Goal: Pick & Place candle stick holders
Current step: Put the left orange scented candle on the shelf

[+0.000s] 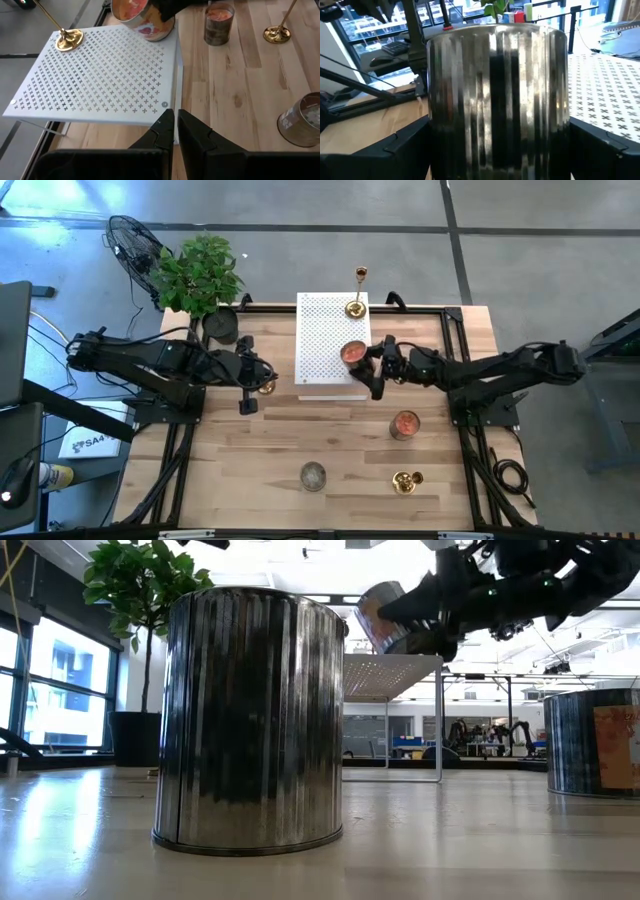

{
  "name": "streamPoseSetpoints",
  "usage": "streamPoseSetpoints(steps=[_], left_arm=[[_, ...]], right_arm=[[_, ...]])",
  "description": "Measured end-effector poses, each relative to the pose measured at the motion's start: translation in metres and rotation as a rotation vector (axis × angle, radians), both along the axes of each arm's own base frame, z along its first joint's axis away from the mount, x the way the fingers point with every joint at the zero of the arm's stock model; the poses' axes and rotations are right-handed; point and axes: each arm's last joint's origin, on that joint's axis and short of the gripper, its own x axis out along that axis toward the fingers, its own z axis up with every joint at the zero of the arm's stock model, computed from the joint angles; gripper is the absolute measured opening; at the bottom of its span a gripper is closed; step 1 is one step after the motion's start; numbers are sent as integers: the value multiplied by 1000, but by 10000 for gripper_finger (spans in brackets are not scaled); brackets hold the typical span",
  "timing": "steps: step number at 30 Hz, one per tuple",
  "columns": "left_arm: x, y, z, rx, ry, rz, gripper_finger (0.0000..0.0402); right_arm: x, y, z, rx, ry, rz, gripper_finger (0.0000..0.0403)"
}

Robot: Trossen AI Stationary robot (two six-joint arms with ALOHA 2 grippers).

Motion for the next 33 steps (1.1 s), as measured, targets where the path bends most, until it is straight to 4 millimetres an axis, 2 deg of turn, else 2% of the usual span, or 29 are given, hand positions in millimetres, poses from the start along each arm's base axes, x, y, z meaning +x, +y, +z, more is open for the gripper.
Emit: streamPoseSetpoints(steps=[12, 29, 33], left_arm=[[0, 0, 0, 6, 0, -4, 19], [0, 0, 0, 5, -1, -4, 19], [0, 0, 0, 5, -1, -4, 19]], right_arm=[[-2, -11, -2, 37, 9, 9, 351], [-2, -7, -3, 75, 20, 128, 351], [-2, -7, -4, 71, 32, 110, 351]])
